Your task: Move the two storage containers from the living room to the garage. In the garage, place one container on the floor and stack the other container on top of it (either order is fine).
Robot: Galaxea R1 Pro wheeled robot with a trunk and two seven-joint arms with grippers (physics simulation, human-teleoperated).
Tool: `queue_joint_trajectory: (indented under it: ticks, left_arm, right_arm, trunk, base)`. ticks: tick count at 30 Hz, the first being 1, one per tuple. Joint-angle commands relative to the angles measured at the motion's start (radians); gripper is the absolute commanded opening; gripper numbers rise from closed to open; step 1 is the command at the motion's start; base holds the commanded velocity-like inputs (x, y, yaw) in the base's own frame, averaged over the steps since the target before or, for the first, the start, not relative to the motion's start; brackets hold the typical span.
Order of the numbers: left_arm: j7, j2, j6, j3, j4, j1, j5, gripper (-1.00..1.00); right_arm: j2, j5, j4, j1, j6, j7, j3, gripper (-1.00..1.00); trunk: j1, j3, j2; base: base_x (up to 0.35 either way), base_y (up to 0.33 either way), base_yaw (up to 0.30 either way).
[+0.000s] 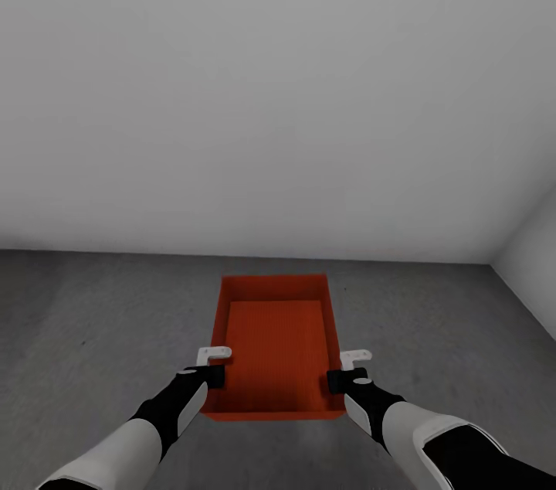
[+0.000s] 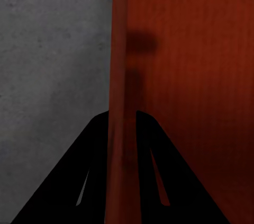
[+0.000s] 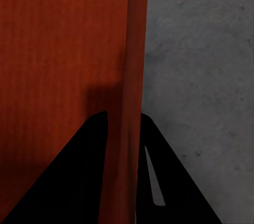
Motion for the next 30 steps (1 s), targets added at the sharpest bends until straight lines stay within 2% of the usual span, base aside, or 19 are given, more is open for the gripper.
queue_joint_trajectory:
  ticks: [1,30]
  left_arm:
    - [0.014,-0.008,0.006,0.013,-0.021,-0.001,-0.003,-1.00]
    - [0.014,-0.008,0.006,0.013,-0.021,-0.001,-0.003,-1.00]
  right_arm:
    - [0.000,-0.020,0.004,-0.001,-0.006,-0.003,-0.005,-1.00]
    - [0.000,-0.020,0.004,-0.001,-0.006,-0.003,-0.005,-1.00]
  trunk:
    - [0.000,-0.002,-0.001]
    - [0.000,-0.048,-0.001]
  base:
    - [0.000,0.000,0.000]
    - [0.000,0.000,0.000]
